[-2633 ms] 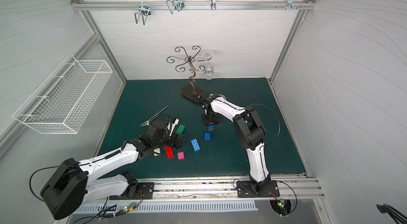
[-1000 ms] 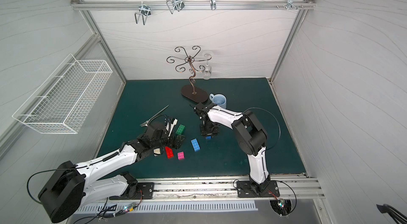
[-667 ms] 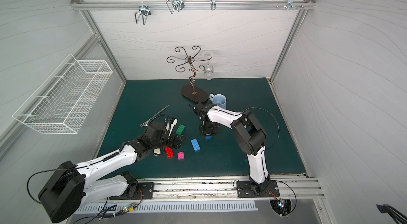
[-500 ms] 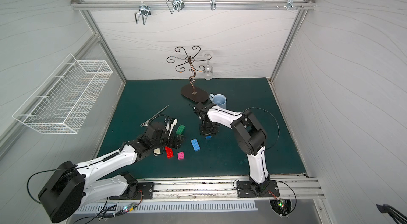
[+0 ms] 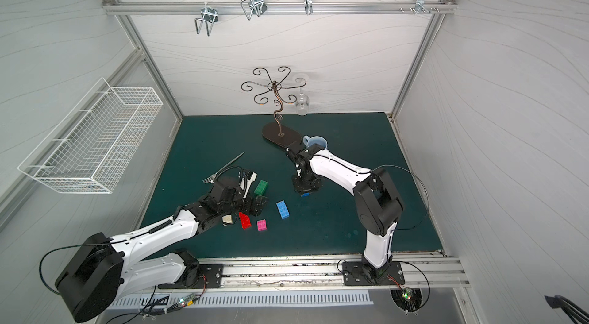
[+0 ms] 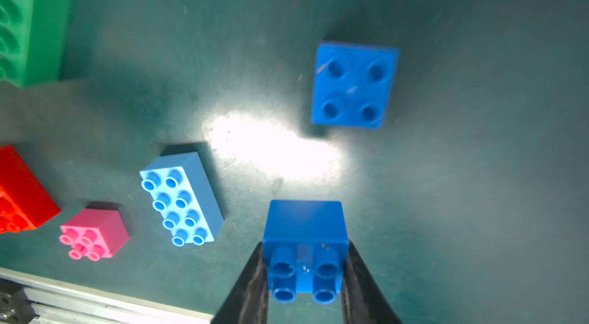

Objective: Assemble a spoon with lego
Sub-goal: Pick up the lego brick from the center of the board, then assemble the lego brick with the lego brick.

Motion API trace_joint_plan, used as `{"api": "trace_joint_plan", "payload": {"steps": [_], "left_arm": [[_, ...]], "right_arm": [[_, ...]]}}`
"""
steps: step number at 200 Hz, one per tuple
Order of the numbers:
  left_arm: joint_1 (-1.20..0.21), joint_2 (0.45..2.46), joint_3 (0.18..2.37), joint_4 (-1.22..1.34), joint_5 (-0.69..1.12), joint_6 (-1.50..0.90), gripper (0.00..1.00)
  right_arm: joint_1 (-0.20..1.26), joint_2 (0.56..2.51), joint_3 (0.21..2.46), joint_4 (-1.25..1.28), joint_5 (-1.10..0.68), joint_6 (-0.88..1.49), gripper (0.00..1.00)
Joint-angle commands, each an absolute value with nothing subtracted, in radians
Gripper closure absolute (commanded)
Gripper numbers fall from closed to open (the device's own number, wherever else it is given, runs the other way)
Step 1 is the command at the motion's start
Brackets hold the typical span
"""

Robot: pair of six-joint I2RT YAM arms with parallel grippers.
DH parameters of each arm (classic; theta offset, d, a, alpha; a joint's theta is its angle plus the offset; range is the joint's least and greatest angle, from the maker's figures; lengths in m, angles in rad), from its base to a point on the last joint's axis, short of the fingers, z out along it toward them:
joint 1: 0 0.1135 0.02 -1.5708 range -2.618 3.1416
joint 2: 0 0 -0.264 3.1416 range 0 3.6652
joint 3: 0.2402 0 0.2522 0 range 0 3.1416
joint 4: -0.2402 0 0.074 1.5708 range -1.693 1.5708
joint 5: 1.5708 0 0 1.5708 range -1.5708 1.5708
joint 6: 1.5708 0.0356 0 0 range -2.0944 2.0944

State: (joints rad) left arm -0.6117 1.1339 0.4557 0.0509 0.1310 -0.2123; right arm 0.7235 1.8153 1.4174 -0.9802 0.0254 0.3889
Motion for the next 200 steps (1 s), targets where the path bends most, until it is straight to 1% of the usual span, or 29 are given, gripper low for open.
{"api": "trace_joint_plan", "payload": {"steps": [1, 26, 63, 200], "left_arm": [[-0.617, 1.139, 0.459, 0.086, 0.135, -0.207, 0.01], [-0.617, 1.147, 0.464, 0.081, 0.14, -0.207, 0.01], [-0.618, 1.136, 0.462, 0.075, 0.127, -0.201, 0.01], [-0.617, 1.155, 0.463, 0.076, 0.128, -0.199, 0.01]], "right_arm": [[0.687, 1.841, 1.489, -1.029, 0.043, 0.28, 0.73], [0.65, 1.9, 1.578, -1.043, 0.043, 0.242, 0.73], [0.636, 1.96, 1.636, -1.049, 0.021, 0.214, 0.73], [0.644, 2.015, 1.598, -1.029, 0.002, 0.202, 0.72]]}}
